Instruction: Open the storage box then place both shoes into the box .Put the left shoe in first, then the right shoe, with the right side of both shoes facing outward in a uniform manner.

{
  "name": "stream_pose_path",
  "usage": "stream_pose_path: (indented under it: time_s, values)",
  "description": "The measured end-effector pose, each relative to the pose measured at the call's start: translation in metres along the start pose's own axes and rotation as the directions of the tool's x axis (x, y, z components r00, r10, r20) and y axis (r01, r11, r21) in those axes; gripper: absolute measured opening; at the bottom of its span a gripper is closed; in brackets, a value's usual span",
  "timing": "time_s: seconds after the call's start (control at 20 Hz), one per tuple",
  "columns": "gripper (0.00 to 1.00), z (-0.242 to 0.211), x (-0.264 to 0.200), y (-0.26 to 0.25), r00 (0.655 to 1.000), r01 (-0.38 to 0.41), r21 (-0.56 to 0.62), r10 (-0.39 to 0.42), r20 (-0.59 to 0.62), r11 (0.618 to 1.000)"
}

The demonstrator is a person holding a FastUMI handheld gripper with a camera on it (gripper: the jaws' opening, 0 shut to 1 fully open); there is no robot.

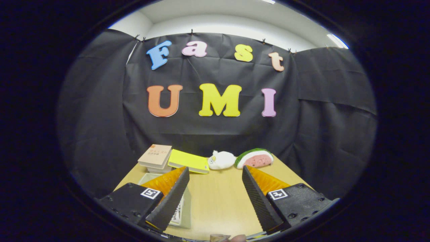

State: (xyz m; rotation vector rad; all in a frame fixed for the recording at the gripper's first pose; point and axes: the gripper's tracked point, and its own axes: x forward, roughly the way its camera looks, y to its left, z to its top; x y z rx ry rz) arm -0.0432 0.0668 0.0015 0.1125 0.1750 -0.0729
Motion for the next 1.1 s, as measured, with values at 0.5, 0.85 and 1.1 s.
stream_pose_path:
  time_s: [0.5,0.85,1.1]
  values:
    - [1.00,0.005,-0.032,-0.037,0.999,0.030,0.033,-0.030,0.011,0.999]
    - [1.00,0.000,-0.047,-0.039,0.999,0.049,0.047,-0.049,0.013,0.998]
    - [1.00,0.002,-0.051,-0.030,0.999,0.036,0.023,-0.037,0.034,0.999]
